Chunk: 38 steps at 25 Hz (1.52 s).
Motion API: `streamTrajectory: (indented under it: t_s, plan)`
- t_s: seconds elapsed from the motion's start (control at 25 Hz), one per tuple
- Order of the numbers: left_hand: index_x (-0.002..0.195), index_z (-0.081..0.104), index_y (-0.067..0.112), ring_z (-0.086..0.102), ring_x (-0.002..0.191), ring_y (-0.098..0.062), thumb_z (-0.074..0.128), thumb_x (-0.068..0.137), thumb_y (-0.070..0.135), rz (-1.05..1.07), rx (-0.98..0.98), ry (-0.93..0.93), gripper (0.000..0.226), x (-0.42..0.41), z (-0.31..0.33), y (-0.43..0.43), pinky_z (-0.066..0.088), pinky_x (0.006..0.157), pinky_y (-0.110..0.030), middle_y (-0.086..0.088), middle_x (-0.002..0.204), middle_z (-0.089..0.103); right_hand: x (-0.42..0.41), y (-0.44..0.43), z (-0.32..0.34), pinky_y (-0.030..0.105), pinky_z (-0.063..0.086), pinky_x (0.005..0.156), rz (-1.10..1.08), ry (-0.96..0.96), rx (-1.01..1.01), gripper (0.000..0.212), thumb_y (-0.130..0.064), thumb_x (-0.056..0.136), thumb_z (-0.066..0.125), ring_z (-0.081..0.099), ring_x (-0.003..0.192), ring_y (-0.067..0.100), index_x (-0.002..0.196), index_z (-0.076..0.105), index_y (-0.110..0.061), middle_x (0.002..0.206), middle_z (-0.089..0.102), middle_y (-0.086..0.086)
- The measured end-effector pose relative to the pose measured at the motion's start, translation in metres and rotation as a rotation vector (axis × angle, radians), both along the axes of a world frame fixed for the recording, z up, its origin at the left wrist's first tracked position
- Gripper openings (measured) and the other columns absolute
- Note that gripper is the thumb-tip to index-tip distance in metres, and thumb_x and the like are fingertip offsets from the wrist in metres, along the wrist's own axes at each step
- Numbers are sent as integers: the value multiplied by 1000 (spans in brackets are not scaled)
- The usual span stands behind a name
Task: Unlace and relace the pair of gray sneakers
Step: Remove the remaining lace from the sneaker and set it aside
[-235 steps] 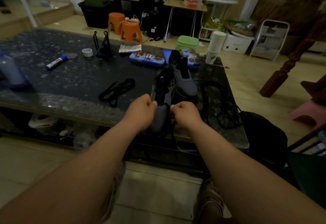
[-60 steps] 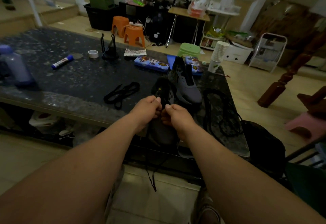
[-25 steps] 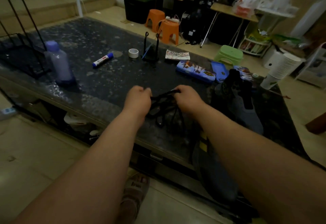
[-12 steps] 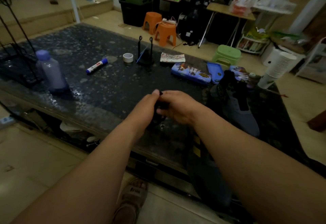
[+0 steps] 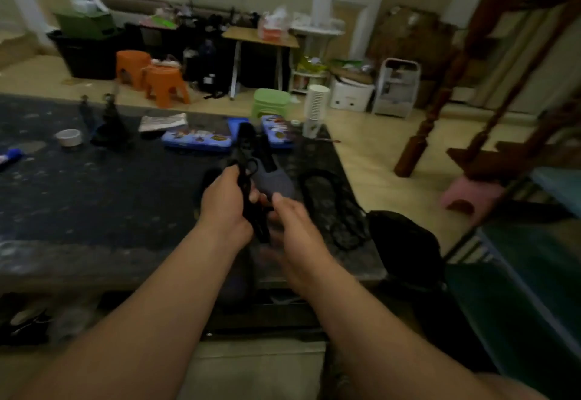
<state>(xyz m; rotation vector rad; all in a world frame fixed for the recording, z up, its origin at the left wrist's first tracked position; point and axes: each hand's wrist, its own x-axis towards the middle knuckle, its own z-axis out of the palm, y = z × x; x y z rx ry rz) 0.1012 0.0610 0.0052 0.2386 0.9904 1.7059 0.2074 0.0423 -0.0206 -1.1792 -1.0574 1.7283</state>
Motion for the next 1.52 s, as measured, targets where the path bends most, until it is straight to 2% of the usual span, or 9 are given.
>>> streamTrajectory:
  t_s: [0.16, 0.24, 0.32, 0.48, 0.72, 1.0, 1.24, 1.4, 1.52]
  plan:
    - [105, 57, 14, 60, 86, -26, 47, 108, 32, -339, 34, 1083, 20, 114, -10, 20, 46, 76, -36, -16, 99, 65, 86, 7, -2, 54, 38, 116, -138, 618, -372, 60, -62, 102, 40, 62, 123, 36, 108, 79, -18, 125, 73, 15]
    - [115, 54, 19, 54, 115, -29, 43, 107, 38, -476, 31, 1824, 24, 157, -23, 25, 40, 94, -44, -9, 122, 60, 131, 24, -1, 50, 38, 117, -310, 652, -417, 54, -54, 103, 46, 60, 123, 38, 113, 74, -10, 127, 70, 20]
    - [137, 45, 22, 44, 133, -29, 39, 106, 42, -648, 48, 2115, 37, 187, -32, 33, 33, 111, -53, -5, 140, 51, 173, 45, -3, 53, 47, 105, -436, 455, -423, 49, -49, 104, 52, 65, 112, 40, 106, 73, -5, 120, 72, 23]
    - [163, 10, 30, 39, 144, -31, 57, 97, 51, -906, 64, 1719, 84, 198, -48, 65, 33, 118, -55, -7, 159, 36, 227, 106, -30, 52, 57, 96, -564, -205, -214, 23, -28, 103, 57, 68, 104, 35, 111, 75, -17, 113, 73, 13]
    - [140, 54, 24, 58, 111, -16, 61, 102, 26, -601, 102, 1705, 40, 118, -51, 81, 41, 90, -26, 7, 120, 49, 285, 172, -79, 47, 48, 105, -359, -640, -80, 45, -42, 103, 49, 55, 122, 29, 147, 50, -34, 134, 54, -3]
    - [125, 63, 26, 63, 108, -13, 62, 101, 16, -212, 35, 1580, 26, -17, -20, 33, 48, 95, -30, 6, 118, 66, 211, 133, -57, 33, 54, 83, -315, -511, 131, 22, -24, 107, 48, 68, 103, 20, 103, 69, -19, 110, 72, 5]
    - [136, 52, 11, 56, 121, -35, 68, 95, 44, -75, -481, 1465, 54, -100, -82, -30, 47, 99, -40, -16, 133, 55, 42, 75, -24, 23, 51, 61, 135, -455, 345, 19, -19, 106, 53, 66, 78, 15, 101, 69, -10, 89, 72, 5]
    - [110, 62, 17, 64, 96, -22, 51, 95, 70, -387, -574, 1234, 56, -103, -102, -34, 46, 70, -33, -4, 106, 66, -12, 67, -56, 36, 57, 90, 598, -579, 243, 39, -46, 103, 58, 66, 111, 15, 134, 59, -23, 124, 68, -3]
    - [109, 59, 21, 62, 106, -18, 56, 94, 67, -364, -472, 1272, 49, -105, -103, -17, 51, 83, -35, 7, 111, 64, -31, 73, -72, 42, 54, 103, 542, -620, 352, 49, -54, 99, 60, 65, 117, 11, 137, 61, -25, 129, 69, -8]
